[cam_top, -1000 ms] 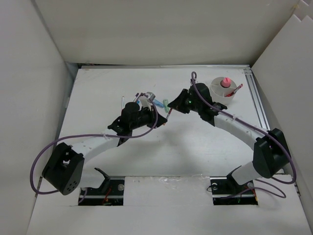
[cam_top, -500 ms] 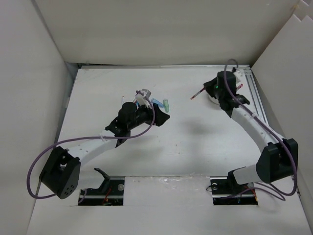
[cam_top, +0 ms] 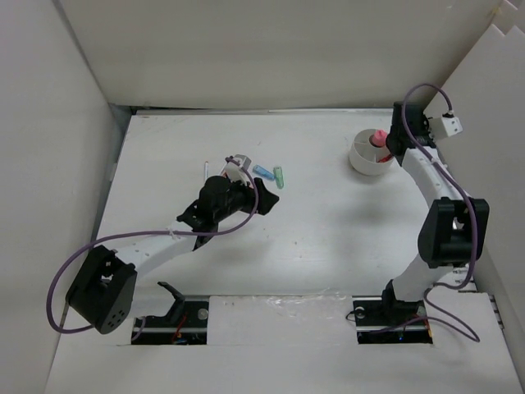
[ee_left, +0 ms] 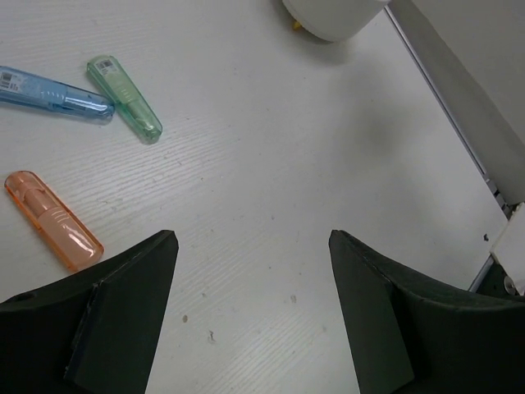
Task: Sort the stationery into containers
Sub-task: Place the pen in the storage box.
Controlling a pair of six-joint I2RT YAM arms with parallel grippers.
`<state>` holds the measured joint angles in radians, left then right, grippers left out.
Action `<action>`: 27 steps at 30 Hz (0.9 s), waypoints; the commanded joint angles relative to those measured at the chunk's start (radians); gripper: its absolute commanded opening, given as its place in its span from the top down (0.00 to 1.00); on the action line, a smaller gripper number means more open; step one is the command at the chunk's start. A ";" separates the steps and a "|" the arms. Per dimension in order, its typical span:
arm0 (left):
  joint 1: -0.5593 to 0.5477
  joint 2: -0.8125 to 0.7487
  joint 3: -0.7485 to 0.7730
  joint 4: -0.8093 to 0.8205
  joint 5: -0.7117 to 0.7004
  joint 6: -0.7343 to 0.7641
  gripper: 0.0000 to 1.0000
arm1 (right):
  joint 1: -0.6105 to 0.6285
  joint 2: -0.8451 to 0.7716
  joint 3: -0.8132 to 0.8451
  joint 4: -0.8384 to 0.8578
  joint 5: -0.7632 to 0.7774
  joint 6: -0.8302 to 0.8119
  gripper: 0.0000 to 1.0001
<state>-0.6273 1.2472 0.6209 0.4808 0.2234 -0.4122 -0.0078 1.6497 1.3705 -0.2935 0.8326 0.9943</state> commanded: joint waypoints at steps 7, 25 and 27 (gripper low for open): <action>0.000 -0.057 -0.018 -0.028 -0.075 0.003 0.29 | 0.011 0.140 0.157 -0.051 0.175 -0.052 0.98; 0.000 -0.035 0.000 -0.071 -0.193 0.003 0.29 | 0.074 0.185 0.145 -0.068 0.155 -0.014 0.55; 0.000 -0.026 0.010 -0.071 -0.202 -0.008 0.29 | 0.074 0.151 0.145 -0.078 0.146 -0.014 0.48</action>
<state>-0.6270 1.2259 0.6117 0.3992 0.0574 -0.4129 0.0593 1.8568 1.4822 -0.3595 0.9733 0.9749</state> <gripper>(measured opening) 0.716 0.499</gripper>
